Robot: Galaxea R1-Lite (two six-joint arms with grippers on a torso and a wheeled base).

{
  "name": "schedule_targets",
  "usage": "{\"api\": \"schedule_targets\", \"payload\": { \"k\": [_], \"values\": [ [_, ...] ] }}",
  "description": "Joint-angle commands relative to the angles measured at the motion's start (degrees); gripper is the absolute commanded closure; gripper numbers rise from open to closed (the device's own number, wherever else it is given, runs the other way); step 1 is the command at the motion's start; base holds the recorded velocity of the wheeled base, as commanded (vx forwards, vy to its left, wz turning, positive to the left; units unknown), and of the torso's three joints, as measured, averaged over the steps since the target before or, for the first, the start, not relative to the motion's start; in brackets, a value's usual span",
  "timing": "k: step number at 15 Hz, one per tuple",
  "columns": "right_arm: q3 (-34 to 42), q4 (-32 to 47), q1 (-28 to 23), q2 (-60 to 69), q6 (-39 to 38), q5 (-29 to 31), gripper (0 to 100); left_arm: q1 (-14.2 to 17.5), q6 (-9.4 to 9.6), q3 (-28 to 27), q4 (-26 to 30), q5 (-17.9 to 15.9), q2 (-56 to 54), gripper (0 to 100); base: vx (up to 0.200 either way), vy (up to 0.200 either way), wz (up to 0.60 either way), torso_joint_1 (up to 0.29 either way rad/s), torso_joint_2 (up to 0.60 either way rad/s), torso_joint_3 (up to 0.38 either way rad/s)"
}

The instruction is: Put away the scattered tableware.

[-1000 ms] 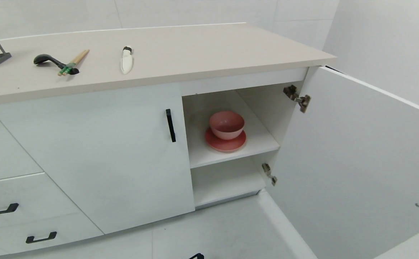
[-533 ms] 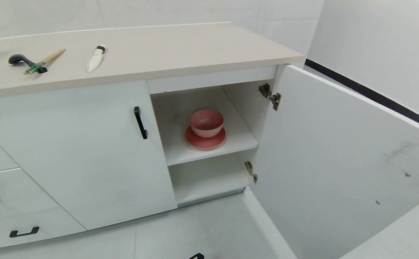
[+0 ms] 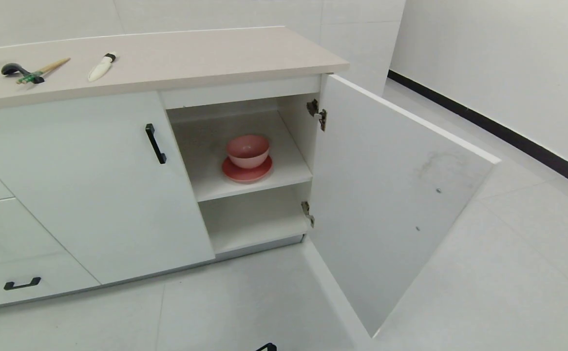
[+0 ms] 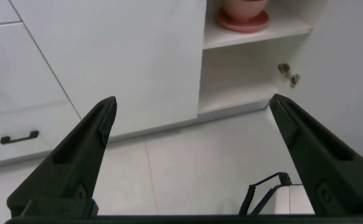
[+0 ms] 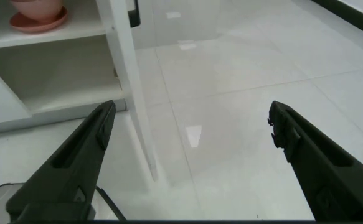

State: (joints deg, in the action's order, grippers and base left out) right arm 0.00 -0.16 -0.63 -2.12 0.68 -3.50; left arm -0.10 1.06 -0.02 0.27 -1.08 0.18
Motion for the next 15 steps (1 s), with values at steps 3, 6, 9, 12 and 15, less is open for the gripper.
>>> {"api": "schedule_targets", "payload": {
  "k": [3, 6, 9, 12, 15],
  "values": [
    [0.00, -0.02, 0.72, 1.95, 0.02, -0.02, 0, 0.01, -0.09, 0.02, -0.09, 0.03, 0.08, 0, 0.000, -0.133, 0.00, -0.003, 0.00, 0.002],
    [0.00, -0.02, 0.72, 1.86, -0.07, -0.02, 0, 0.01, -0.09, 0.02, 0.00, 0.03, 0.08, 0, 0.000, 0.000, 0.20, 0.001, 0.00, 0.001],
    [0.00, -0.02, 0.63, 1.86, -0.07, -0.02, 0, 0.01, -0.09, 0.02, 0.00, 0.03, 0.08, 0, 0.000, 0.000, 0.60, 0.001, 0.00, 0.004],
    [0.00, -0.02, 0.63, 1.86, 0.11, -0.10, 0, 0.01, -0.09, 0.02, 0.00, 0.03, 0.17, 0, 0.000, 0.000, 0.20, 0.004, 0.00, -0.001],
    [0.00, -0.02, 0.63, 1.86, 0.28, -0.02, 100, 0.01, -0.09, 0.02, 0.00, 0.03, 0.08, 0, 0.000, 0.000, 0.00, 0.000, 0.00, 0.000]
  ]
}}
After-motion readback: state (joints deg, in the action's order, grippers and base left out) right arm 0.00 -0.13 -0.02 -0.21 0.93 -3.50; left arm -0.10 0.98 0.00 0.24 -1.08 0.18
